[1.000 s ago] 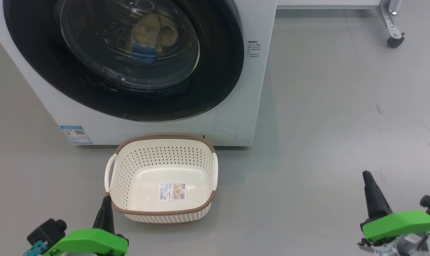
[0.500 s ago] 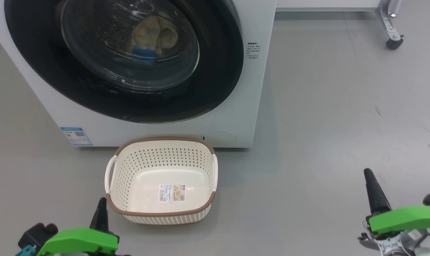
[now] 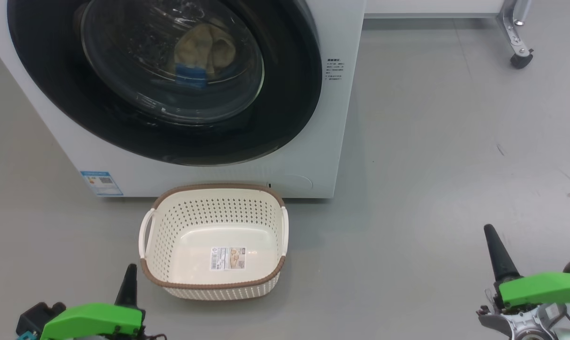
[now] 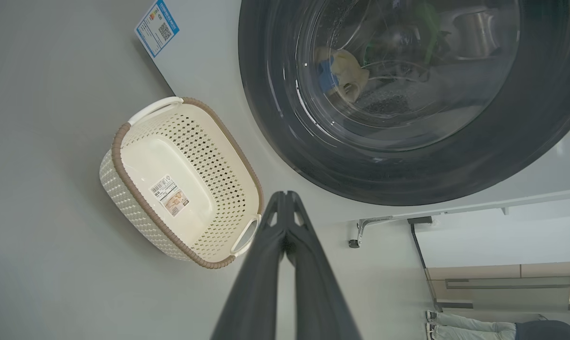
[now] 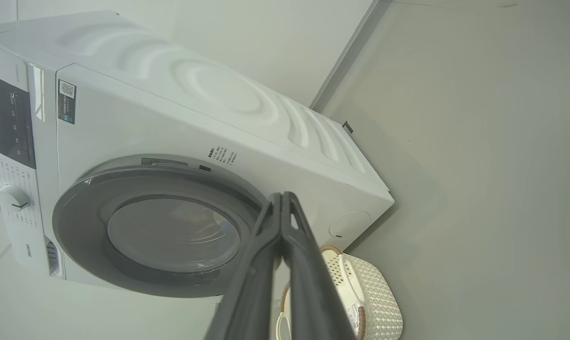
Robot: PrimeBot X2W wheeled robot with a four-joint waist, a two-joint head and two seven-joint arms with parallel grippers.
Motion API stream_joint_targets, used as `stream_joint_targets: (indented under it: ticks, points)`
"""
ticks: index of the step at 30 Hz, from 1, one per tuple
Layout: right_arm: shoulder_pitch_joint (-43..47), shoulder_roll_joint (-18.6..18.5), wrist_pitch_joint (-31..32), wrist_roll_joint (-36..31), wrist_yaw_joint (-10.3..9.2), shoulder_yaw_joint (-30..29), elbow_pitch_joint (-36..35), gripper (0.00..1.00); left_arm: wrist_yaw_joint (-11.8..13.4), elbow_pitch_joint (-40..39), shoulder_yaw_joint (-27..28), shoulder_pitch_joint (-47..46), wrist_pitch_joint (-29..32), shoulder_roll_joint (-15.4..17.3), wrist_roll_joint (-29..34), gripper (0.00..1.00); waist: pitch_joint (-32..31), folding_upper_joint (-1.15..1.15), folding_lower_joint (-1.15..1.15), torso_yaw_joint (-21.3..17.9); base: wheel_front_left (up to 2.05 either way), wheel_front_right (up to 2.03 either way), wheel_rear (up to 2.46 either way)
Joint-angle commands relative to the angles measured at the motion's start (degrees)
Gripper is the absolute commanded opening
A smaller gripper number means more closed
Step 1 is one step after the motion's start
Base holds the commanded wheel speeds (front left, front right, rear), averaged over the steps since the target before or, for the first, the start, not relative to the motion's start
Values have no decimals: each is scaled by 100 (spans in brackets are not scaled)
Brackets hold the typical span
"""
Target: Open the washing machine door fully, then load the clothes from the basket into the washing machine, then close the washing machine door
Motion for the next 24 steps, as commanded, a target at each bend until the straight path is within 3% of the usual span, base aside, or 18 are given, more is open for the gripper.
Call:
stream_joint_targets:
  ticks: [1, 24]
  points:
    - [-342, -142, 34, 198, 13, 36, -137, 0, -47, -178, 201, -268, 61, 49, -174, 0, -5, 0, 0, -1, 0, 0, 0]
    - [-586, -150, 324, 1685, 16, -56, 158, 0, -130, -178, 589, -290, 453, 31, -1593, 0, -73, 0, 0, -11, 0, 0, 0]
